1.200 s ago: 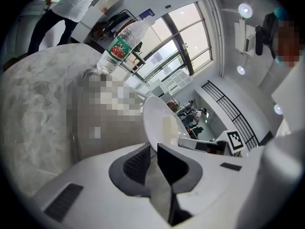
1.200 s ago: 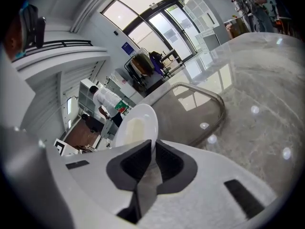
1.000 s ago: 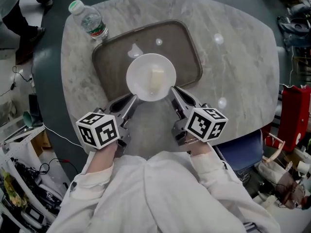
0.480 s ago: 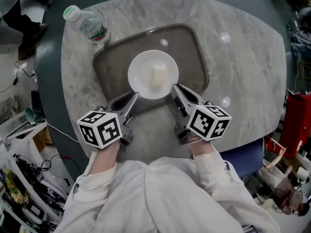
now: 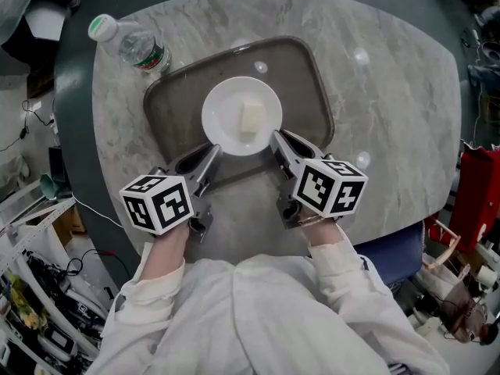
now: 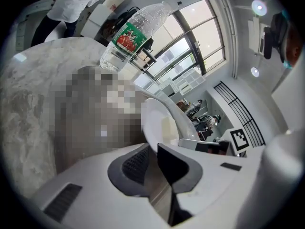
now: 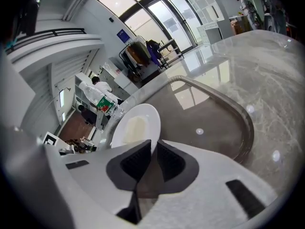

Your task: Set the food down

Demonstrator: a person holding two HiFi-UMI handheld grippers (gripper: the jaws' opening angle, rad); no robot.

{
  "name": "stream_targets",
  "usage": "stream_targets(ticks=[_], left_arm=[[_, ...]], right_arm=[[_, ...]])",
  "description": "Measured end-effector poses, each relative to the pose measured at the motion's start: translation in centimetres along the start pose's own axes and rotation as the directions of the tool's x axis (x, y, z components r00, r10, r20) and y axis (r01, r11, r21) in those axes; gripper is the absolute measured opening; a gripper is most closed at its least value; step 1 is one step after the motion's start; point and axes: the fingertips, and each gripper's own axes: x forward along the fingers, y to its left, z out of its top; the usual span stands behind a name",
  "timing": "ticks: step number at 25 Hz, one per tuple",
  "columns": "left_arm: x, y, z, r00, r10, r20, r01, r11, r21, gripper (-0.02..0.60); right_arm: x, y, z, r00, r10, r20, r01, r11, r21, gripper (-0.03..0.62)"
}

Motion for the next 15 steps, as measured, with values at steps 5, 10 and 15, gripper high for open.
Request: stream_targets(ticks=[5,10,15], left_arm=[[0.33,0.52,-0.22,1.000,0.014,-0.004,-0.014,1.000,-0.017,0.043],[0.56,0.74,-0.18,1.000,0.019,0.000,-0.019,0.999,-0.040,0.043],[0.53,1.01,0.15,1.000,0.020,0.017,-0.019,0.998,-0.066,0.043]], right_arm=[[0.49,-0.29,-0.34,1.000,-0.020,-0.019,0.020,1.000,-0.013,0.023],[0.74,-0.69,-0.68,0.998,-0.055,-0.040,0.055,0.998,-0.007,0.023],[0.70,-0.37,-0.92,0.996,-0.070,-0.055,0.067,0.996,-0.061,0.024]])
